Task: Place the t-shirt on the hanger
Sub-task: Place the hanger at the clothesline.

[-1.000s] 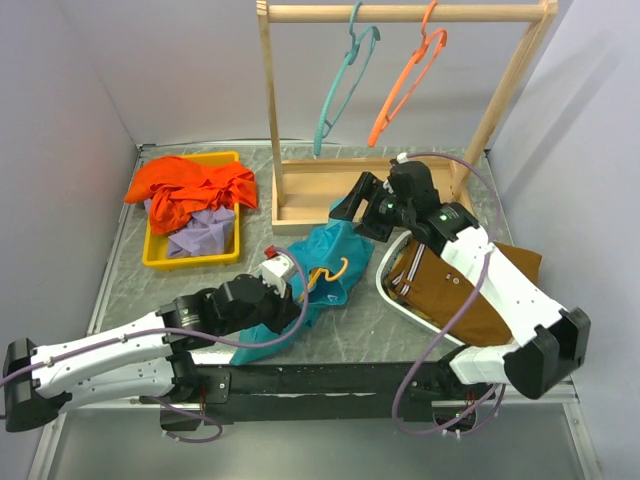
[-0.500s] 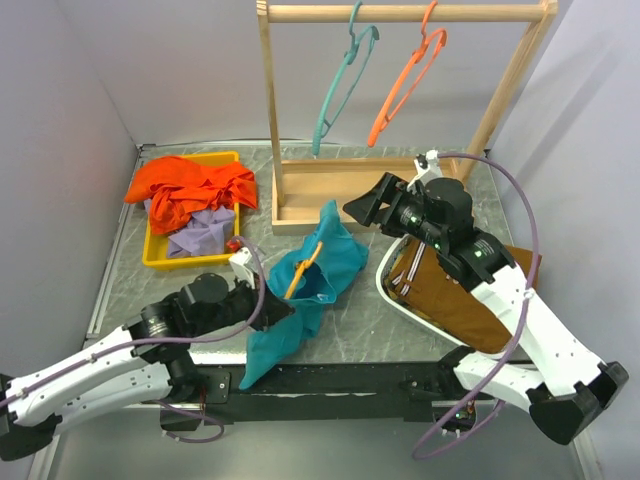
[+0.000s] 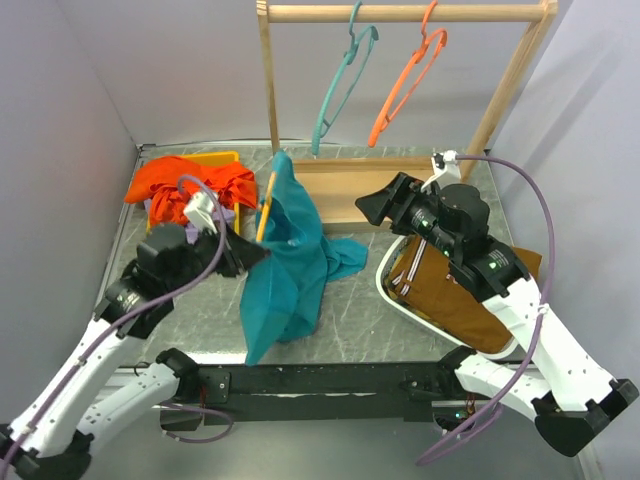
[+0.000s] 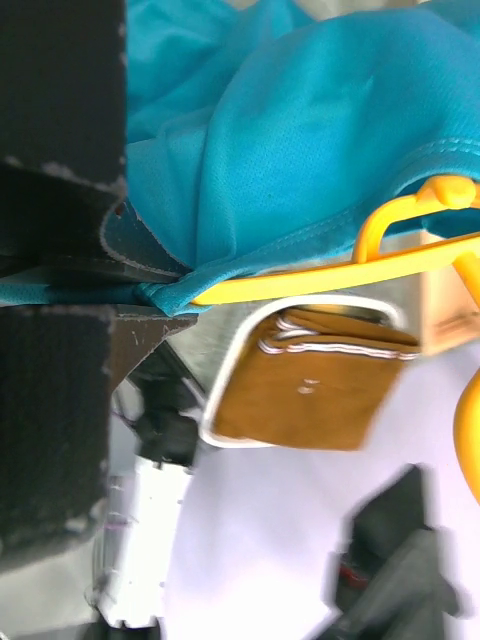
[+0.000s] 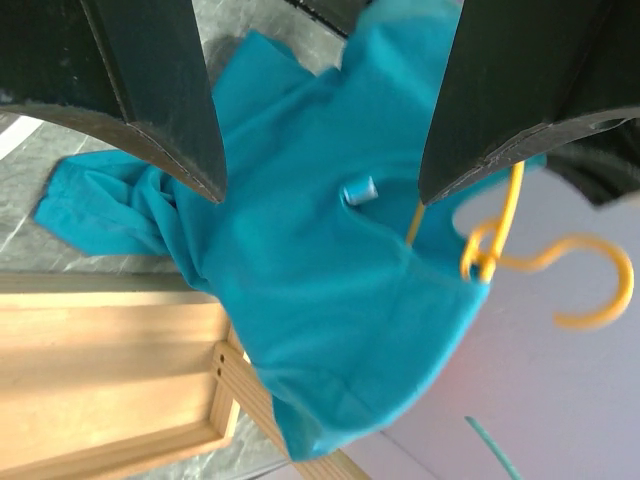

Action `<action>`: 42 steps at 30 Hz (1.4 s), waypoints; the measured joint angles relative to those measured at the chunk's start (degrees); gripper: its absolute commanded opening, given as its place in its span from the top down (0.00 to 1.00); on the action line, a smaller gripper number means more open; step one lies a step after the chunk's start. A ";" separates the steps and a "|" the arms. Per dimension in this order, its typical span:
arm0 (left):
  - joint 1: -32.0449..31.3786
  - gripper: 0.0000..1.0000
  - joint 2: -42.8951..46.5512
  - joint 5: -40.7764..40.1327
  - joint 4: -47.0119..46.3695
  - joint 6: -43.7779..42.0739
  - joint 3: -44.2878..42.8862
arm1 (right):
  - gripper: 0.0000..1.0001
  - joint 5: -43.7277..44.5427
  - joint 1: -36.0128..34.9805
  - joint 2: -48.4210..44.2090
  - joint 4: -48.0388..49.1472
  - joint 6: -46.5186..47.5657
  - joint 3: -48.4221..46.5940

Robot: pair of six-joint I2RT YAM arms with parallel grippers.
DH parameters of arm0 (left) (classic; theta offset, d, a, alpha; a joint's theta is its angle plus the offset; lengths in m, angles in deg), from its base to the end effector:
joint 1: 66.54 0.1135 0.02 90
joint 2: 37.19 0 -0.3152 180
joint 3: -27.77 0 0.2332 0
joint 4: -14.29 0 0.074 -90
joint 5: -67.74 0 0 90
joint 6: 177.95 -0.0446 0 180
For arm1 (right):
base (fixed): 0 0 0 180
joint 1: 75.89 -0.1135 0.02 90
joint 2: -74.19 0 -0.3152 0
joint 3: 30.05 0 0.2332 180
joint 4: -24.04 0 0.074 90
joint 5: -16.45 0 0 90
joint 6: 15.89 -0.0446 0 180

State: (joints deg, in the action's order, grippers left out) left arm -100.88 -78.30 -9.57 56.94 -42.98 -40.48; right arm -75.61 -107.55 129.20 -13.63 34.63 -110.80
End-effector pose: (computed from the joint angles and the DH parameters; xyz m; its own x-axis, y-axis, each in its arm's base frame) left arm 0.0797 -0.0663 0.3957 -0.6687 -0.3782 -0.6402 0.3569 0.5920 -0.7226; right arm 0.1399 0.0881 0.4485 -0.4883 0.4454 -0.7505 -0.3161 0.7113 0.6278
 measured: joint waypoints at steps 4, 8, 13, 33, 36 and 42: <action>12.11 0.99 -3.87 11.28 -2.21 -0.07 -1.92 | 0.15 0.66 -0.04 -1.07 -0.04 0.55 0.00; 20.26 0.99 -8.79 22.60 -5.14 1.66 -3.13 | 0.15 1.73 -0.09 -1.51 -0.61 1.16 0.00; 24.70 0.99 -13.38 31.74 -8.85 4.92 -8.13 | 0.15 3.06 -0.09 -2.36 -0.90 1.92 0.00; 25.44 0.99 -32.65 38.95 -18.49 11.85 -33.70 | 0.15 5.44 -0.09 -5.60 -0.96 3.17 0.00; 25.44 0.99 -36.46 38.91 -18.53 11.89 -38.36 | 0.15 5.55 -0.09 -5.77 -0.94 3.19 0.00; 25.42 0.99 -43.58 38.38 -18.49 12.44 -46.73 | 0.15 5.70 -0.09 -5.79 -0.92 3.41 0.00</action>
State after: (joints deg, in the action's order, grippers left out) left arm -75.47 -121.88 28.81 38.45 -30.54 -87.21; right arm -69.91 -107.63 123.40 -14.54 38.04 -110.80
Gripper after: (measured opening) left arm 0.083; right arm 0.850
